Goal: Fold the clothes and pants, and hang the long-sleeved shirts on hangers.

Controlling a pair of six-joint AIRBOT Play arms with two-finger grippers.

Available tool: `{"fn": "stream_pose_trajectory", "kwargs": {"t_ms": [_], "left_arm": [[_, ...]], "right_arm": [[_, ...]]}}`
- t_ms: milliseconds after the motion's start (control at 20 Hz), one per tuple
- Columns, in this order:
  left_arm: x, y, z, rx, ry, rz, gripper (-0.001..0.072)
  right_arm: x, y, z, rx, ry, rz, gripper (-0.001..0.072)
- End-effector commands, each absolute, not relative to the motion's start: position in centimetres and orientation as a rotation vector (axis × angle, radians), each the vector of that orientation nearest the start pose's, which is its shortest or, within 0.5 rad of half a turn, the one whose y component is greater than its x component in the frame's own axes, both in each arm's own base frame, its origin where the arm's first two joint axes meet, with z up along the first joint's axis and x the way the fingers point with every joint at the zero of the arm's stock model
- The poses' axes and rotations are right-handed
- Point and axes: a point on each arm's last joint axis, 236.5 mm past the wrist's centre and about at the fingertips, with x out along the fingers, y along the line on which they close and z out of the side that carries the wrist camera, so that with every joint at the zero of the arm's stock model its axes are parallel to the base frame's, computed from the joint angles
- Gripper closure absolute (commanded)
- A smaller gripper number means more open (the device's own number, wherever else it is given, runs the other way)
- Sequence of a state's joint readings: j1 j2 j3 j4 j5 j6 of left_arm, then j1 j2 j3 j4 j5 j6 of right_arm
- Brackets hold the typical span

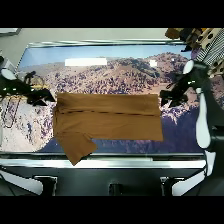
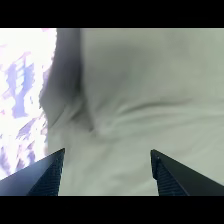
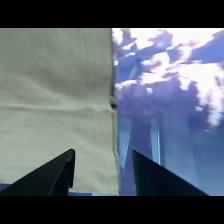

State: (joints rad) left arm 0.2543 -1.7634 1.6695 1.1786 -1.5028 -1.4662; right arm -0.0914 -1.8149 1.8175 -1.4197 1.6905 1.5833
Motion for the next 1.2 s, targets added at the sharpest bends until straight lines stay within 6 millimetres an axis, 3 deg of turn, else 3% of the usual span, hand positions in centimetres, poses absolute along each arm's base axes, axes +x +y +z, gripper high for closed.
{"fn": "stream_pose_trajectory", "kwargs": {"t_ms": [0,150,250,350,500,850,1150], "left_arm": [[39.7,4.5,-0.6,-0.581,1.495,-0.117,0.0087],[32.4,3.9,-2.8,-0.825,1.516,-0.062,0.0087],[28.6,1.2,-3.8,-0.979,1.515,-0.059,0.0087],[25.7,-1.1,-5.1,-1.041,1.526,-0.048,0.0087],[22.7,-2.9,-6.9,-1.081,1.566,-0.019,0.0087],[21.0,-4.4,-9.2,-1.083,1.603,0.003,0.009],[22.5,-6.0,-9.6,-1.027,1.564,-0.026,0.0094]], "right_arm": [[41.9,-2.5,2.4,0.276,1.549,0.099,0.0288],[39.8,-3.2,2.5,0.386,1.502,0.094,0.0288],[38.9,-2.7,1.9,0.408,1.474,0.083,0.0288],[37.9,-1.4,1.3,0.449,1.48,0.109,0.0289],[36.9,0.0,1.0,0.501,1.515,0.15,0.0293],[36.9,1.1,2.1,0.536,1.497,0.191,0.0295],[36.8,1.2,3.6,0.521,1.455,0.194,0.0295]]}}
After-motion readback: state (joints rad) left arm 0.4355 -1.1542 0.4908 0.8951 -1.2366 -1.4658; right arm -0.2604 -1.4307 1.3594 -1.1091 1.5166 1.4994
